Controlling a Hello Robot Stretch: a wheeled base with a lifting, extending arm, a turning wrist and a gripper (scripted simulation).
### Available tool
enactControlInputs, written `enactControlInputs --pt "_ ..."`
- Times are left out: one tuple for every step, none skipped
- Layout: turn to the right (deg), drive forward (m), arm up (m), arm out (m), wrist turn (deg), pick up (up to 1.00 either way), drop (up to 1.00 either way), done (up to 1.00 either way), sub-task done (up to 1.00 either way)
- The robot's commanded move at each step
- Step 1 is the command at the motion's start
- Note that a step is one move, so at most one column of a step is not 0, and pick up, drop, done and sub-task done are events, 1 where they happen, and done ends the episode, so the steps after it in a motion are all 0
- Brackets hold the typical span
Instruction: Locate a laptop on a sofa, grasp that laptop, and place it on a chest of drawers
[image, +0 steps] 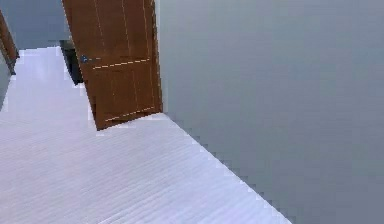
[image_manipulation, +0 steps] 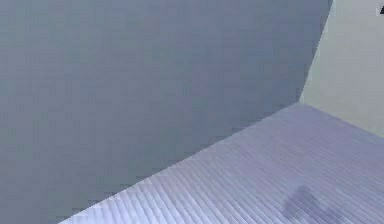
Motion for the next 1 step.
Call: enactControlInputs --pt "-15.0 0.0 0.0 0.0 0.0 0.0 0.0 0.0 0.0"
